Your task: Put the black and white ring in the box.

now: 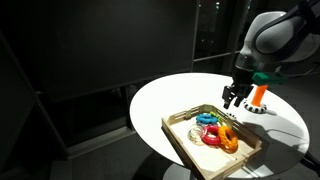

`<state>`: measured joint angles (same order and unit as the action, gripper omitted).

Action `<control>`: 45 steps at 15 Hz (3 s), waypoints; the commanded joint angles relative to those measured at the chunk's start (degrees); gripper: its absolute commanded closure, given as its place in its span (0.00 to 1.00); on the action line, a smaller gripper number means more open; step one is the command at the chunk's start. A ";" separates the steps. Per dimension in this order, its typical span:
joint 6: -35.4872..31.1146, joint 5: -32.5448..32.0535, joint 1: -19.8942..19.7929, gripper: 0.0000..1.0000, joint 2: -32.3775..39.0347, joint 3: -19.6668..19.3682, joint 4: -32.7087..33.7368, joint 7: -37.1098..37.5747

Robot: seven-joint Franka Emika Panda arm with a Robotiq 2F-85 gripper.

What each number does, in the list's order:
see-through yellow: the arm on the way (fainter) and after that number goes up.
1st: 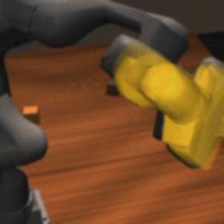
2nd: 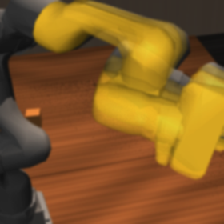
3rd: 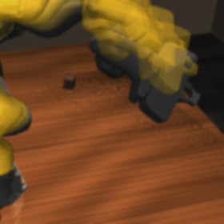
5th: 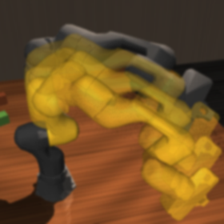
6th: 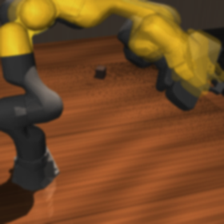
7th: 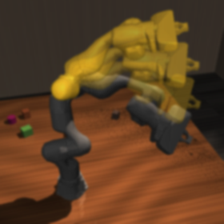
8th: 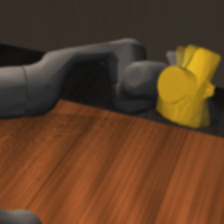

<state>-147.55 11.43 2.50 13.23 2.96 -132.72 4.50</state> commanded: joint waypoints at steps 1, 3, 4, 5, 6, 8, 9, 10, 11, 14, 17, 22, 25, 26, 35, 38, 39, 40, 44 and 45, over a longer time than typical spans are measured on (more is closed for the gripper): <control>1.58 -0.86 -0.75 0.59 -1.28 -0.57 -0.13 -0.24; 1.14 -2.91 -0.58 0.59 -1.45 -1.88 -0.62 1.36; 1.03 -3.89 -0.63 0.59 -1.50 -2.52 -0.80 1.82; 0.90 -4.78 -0.71 0.27 -1.50 -3.14 -0.93 2.14; 0.96 -5.70 -0.79 0.14 -1.46 -3.80 -0.99 2.66; 0.95 -7.69 -0.88 0.07 -1.14 -5.10 -1.02 3.75; 0.94 -8.51 -0.97 0.02 -0.85 -5.60 -0.99 4.11; 0.98 -9.24 -1.02 0.00 -0.49 -5.97 -0.93 4.64; 1.04 -10.03 -0.98 0.00 -0.15 -6.33 -0.87 5.21; 0.97 -12.25 -0.66 0.00 1.23 -7.15 -0.69 7.10; 0.74 -13.65 -0.35 0.00 3.11 -7.33 -0.26 8.61; -0.15 -13.87 0.49 0.00 6.67 -7.25 0.87 9.68; -0.90 -13.45 0.73 0.00 8.02 -7.20 1.39 9.41; -1.40 -13.53 0.91 0.00 8.33 -7.28 1.50 9.50; -3.14 -14.86 3.09 0.00 11.06 -9.37 3.54 13.34; -2.12 -15.71 4.48 0.00 11.03 -11.25 3.89 17.50; -1.58 -15.95 5.00 0.00 10.90 -11.96 3.94 19.48; -1.11 -16.02 5.51 0.00 10.77 -12.60 3.97 21.46; 1.61 -14.08 6.02 0.00 10.60 -13.29 4.57 27.43; 2.30 -13.53 5.93 0.00 10.57 -13.17 4.77 28.85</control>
<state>-148.49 -2.94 7.79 23.81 -9.55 -129.60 28.88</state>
